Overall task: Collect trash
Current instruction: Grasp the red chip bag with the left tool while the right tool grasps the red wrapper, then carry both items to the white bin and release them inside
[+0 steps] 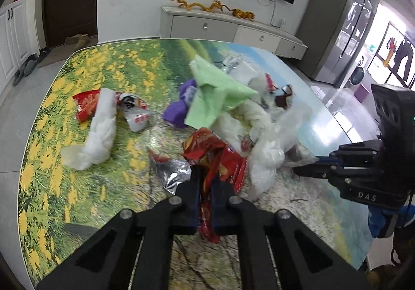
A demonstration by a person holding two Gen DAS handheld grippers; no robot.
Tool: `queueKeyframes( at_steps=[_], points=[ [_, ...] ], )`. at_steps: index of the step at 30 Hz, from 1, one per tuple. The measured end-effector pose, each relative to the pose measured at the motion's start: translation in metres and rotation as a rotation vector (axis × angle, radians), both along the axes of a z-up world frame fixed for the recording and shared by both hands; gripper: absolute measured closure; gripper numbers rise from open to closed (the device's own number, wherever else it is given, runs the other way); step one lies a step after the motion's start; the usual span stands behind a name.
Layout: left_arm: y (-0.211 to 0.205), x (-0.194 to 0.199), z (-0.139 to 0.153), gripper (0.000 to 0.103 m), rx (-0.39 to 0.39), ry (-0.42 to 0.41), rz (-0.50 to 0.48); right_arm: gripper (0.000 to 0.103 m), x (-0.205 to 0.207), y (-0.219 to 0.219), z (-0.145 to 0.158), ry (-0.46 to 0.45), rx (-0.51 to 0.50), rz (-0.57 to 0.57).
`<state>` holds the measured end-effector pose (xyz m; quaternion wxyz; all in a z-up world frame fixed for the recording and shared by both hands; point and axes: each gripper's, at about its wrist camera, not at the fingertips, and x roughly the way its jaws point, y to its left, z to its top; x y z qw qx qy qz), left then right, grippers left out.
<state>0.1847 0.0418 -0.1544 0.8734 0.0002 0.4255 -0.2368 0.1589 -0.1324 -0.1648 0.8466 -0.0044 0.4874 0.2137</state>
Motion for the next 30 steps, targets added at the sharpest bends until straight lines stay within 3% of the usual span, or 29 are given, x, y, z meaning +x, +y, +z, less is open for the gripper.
queueKeyframes(
  at_steps=[20,25,30],
  points=[
    [0.002,-0.091,0.084,0.098,-0.094,-0.157,0.028,0.098,-0.099,-0.076,0.078,-0.217,0.076,-0.154],
    [-0.023,-0.104,0.106,0.098,-0.087,-0.197,-0.017,0.098,-0.126,-0.113,0.089,-0.267,0.096,-0.237],
    [-0.079,-0.108,0.119,0.098,-0.061,-0.206,-0.115,0.098,-0.152,-0.170,0.084,-0.286,0.104,-0.362]
  ],
)
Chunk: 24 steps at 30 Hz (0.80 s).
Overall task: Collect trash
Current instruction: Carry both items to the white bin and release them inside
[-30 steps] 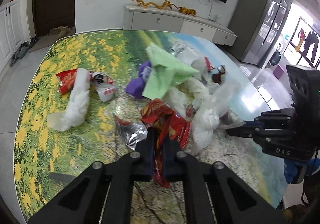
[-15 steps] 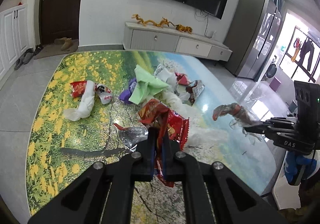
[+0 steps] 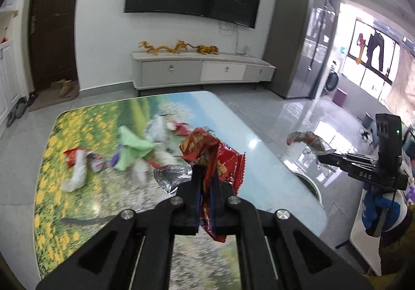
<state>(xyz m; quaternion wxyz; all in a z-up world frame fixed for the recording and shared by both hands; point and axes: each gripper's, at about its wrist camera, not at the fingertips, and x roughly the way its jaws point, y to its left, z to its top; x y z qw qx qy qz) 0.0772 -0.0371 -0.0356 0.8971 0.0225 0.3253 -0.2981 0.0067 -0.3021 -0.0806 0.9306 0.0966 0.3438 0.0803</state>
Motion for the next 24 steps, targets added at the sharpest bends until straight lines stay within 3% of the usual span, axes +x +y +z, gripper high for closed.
queueKeyframes(
  at_steps=[5,13,19,24],
  points=[
    [-0.083,0.000,-0.002,0.098,0.060,0.027,-0.154,0.098,-0.028,-0.069,-0.027,0.039,0.023,-0.175],
    [-0.246,0.004,-0.026,0.098,0.117,0.119,-0.366,0.098,-0.056,-0.163,-0.101,0.167,0.094,-0.415],
    [-0.347,0.013,-0.071,0.096,0.131,0.253,-0.461,0.097,-0.055,-0.209,-0.147,0.268,0.138,-0.494],
    [-0.390,0.024,-0.104,0.096,0.116,0.382,-0.494,0.095,-0.047,-0.226,-0.175,0.333,0.138,-0.530]
  ],
)
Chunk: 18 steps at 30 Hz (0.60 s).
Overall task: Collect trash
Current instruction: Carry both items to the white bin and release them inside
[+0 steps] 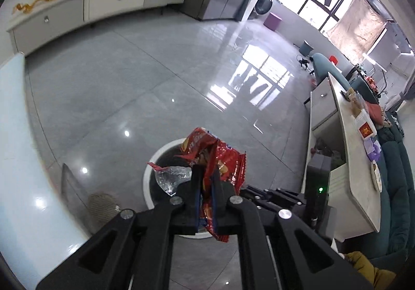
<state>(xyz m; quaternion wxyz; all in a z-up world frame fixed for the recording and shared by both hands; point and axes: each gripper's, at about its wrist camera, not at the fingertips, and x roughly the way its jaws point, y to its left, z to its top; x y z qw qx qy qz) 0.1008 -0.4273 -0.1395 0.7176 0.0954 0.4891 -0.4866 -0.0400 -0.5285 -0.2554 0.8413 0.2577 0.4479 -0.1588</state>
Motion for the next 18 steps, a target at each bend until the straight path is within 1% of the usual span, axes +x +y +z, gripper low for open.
queueKeyframes(
  at_steps=[2,4,5,7,9,11,15,18],
  points=[
    [-0.008,0.004,-0.011,0.096,0.007,0.043,-0.004,0.094,0.002,-0.006,-0.008,0.020,0.009,-0.016],
    [-0.012,0.006,-0.017,0.095,0.009,0.071,-0.005,0.084,0.003,-0.010,-0.016,0.037,0.015,-0.032],
    [-0.012,0.007,-0.017,0.095,0.014,0.069,-0.006,0.077,0.003,-0.012,-0.019,0.045,0.017,-0.039],
    [-0.014,0.008,-0.018,0.089,0.016,0.071,-0.004,0.076,0.003,-0.015,-0.022,0.051,0.022,-0.048],
    [-0.010,0.008,-0.017,0.067,-0.002,0.087,0.005,0.075,0.001,-0.014,-0.021,0.053,0.020,-0.050],
    [-0.011,0.005,-0.014,0.053,-0.014,0.086,0.006,0.074,-0.002,-0.013,-0.018,0.051,0.016,-0.055],
    [0.001,-0.001,-0.004,0.053,-0.028,0.064,-0.005,0.073,-0.010,-0.008,-0.004,0.039,-0.001,-0.069],
    [0.015,-0.007,0.011,0.053,-0.033,0.011,0.018,0.073,-0.019,-0.003,0.013,0.016,-0.024,-0.074]
  ],
)
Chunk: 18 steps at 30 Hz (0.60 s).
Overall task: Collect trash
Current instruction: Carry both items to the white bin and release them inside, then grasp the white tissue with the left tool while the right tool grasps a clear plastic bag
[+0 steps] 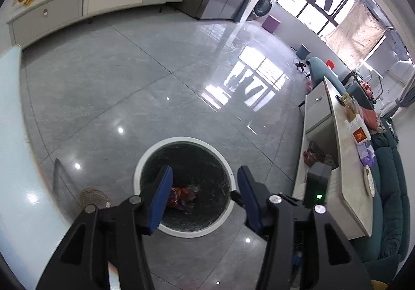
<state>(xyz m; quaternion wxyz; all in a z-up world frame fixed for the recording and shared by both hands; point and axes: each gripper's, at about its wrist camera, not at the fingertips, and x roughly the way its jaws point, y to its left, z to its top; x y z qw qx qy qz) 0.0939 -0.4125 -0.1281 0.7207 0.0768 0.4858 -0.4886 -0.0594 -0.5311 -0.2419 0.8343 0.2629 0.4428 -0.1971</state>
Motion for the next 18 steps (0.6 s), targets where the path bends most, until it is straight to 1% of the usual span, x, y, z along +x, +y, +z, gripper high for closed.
queueKeyframes(
  at_steps=[3,5,7,10,12,14,18],
  points=[
    [0.018,-0.006,0.021,0.053,-0.013,-0.070,0.034,0.073,-0.005,0.009,0.028,-0.045,-0.036,0.010],
    [0.041,-0.011,0.040,0.053,-0.032,-0.149,0.081,0.073,-0.005,0.017,0.051,-0.079,-0.070,0.025],
    [0.062,-0.013,0.056,0.053,-0.059,-0.197,0.120,0.073,-0.004,0.029,0.075,-0.117,-0.107,0.047],
    [0.101,-0.014,0.080,0.053,-0.096,-0.257,0.183,0.070,-0.001,0.054,0.116,-0.189,-0.162,0.092],
    [0.131,-0.016,0.095,0.053,-0.112,-0.296,0.219,0.066,0.001,0.073,0.138,-0.228,-0.195,0.127],
    [0.162,-0.020,0.108,0.053,-0.124,-0.336,0.245,0.066,0.004,0.095,0.161,-0.266,-0.227,0.171],
    [0.225,-0.024,0.125,0.053,-0.141,-0.377,0.316,0.063,0.015,0.140,0.198,-0.328,-0.274,0.272]
  ],
)
